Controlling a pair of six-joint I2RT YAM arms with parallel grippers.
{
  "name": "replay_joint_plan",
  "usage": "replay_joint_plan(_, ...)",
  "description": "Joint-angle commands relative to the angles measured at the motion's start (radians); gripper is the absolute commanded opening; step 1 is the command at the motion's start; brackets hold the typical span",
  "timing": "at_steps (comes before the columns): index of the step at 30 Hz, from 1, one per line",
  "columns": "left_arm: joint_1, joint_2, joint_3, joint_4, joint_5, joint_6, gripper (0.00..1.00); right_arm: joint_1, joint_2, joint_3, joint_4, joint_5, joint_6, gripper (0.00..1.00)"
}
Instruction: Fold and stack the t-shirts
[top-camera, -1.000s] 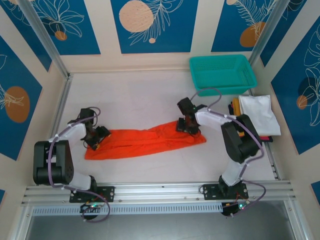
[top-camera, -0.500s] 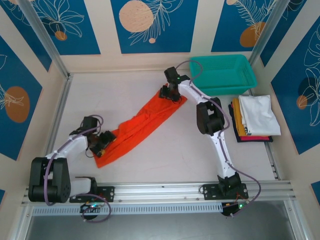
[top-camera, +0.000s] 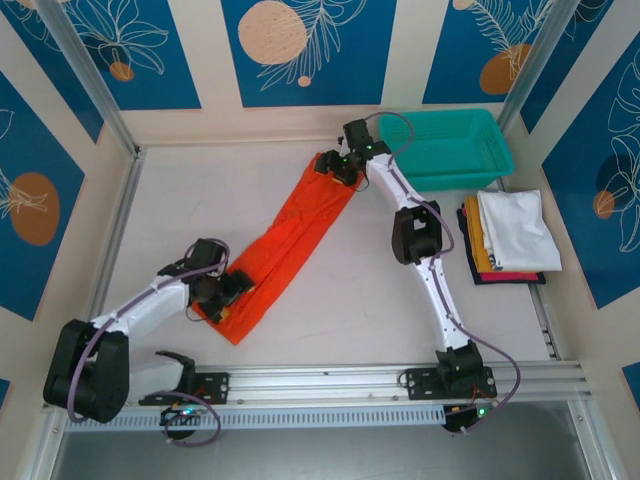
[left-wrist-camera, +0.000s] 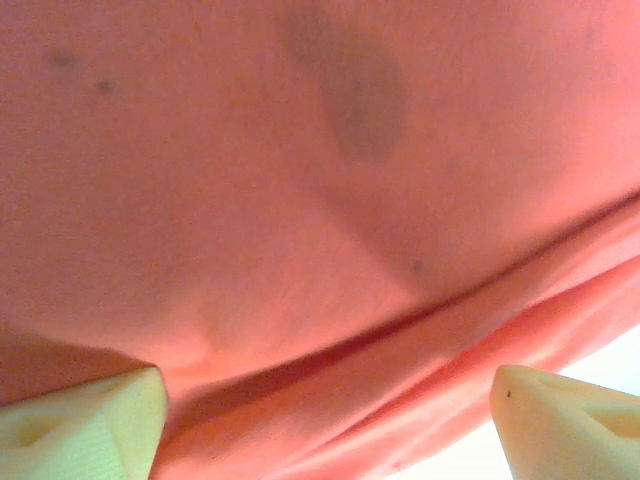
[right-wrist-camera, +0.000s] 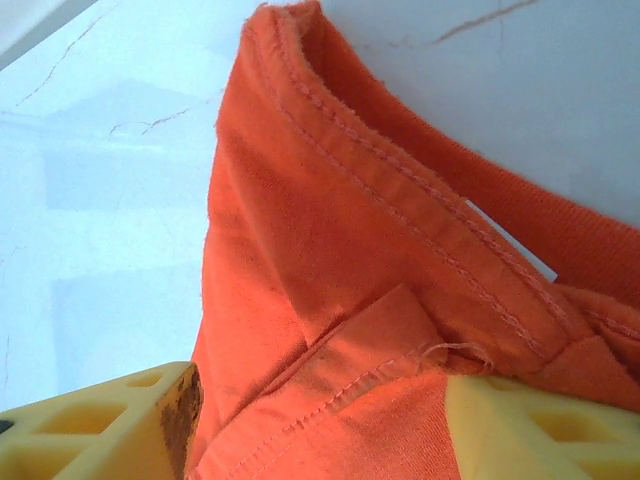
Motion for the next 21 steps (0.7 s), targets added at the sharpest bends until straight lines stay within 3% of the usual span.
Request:
replay_joint_plan(1,0.002,-0.042,0.079,-0.132,-0.134,0.079,0.89,0.015,-0.151,-0.065,0.023,-0.028,-0.084,0.68)
replay_joint_plan(5,0.061,0.006,0.170,-0.122,-0.186,0.208,0.96,0.059,-0.347,-0.338,0.108,0.067,-0.181,0.70)
replay_joint_plan(12,0.258,0.200,0.254,0.005,-0.032,0.308,0.98,0.167,-0.642,-0.818,0.276,0.151,-0.215,0.70)
replay_joint_plan(16,0.295,0.258,0.278,-0.007,-0.021,0.342,0.83,0.247,-0.737,-0.994,0.340,0.154,-0.184,0.69)
replay_joint_plan(21,0.282,0.214,0.211,-0.016,0.021,0.334,0.67,0.303,-0.747,-1.064,0.351,0.161,-0.148,0.69)
